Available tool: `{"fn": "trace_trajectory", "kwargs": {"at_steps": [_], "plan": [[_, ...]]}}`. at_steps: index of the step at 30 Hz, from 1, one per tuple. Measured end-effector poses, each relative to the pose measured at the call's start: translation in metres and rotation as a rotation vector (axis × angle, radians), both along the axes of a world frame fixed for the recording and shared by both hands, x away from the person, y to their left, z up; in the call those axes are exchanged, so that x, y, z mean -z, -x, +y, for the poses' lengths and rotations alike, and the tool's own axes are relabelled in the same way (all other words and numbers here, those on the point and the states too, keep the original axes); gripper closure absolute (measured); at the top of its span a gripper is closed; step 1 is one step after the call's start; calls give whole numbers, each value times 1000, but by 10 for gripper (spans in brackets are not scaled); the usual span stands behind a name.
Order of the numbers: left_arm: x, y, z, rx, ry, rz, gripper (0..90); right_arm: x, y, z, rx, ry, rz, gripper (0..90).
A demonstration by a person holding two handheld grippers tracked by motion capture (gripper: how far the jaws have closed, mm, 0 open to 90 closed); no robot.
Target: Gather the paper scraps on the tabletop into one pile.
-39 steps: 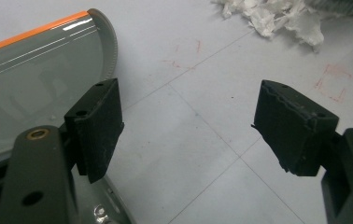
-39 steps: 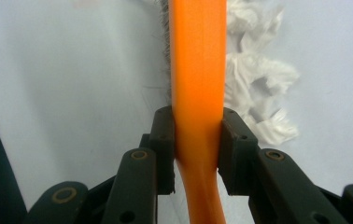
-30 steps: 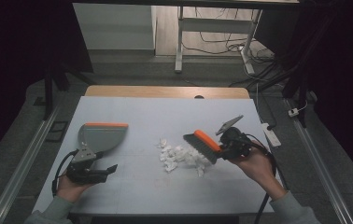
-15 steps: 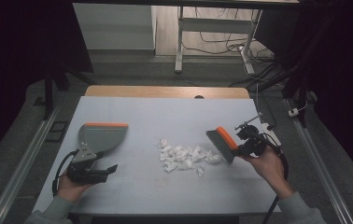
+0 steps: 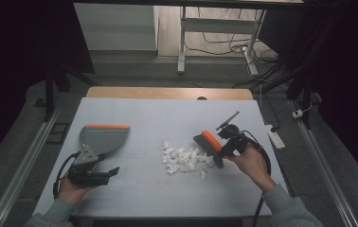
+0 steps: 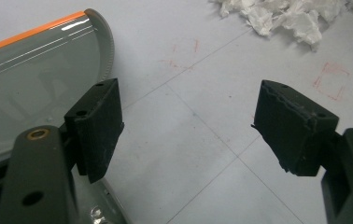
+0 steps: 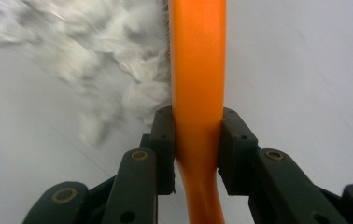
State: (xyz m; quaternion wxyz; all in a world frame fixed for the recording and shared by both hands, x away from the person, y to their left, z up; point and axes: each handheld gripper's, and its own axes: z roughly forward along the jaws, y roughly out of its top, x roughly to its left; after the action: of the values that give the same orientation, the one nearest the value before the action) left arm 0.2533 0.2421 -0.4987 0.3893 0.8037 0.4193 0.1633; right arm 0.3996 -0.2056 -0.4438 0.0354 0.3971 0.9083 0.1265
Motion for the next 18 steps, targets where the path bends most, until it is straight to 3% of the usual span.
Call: {"fn": "trace_trajectory", "kwargs": {"at_steps": [1, 4, 7, 11, 18], "plan": [[0, 0, 0, -1, 1, 0, 244, 0, 0, 5, -11, -11, 5, 701], [0, 0, 1, -1, 4, 0, 245, -5, 2, 12, -38, -115, 46, 700], [0, 0, 1, 2, 5, 0, 244, -15, 7, 14, -50, -106, -9, 700], [0, 1, 1, 3, 4, -3, 245, -32, 9, -2, -25, -144, -65, 700], [0, 0, 0, 2, 0, 0, 245, -45, 9, -28, 13, -215, -119, 700]]}}
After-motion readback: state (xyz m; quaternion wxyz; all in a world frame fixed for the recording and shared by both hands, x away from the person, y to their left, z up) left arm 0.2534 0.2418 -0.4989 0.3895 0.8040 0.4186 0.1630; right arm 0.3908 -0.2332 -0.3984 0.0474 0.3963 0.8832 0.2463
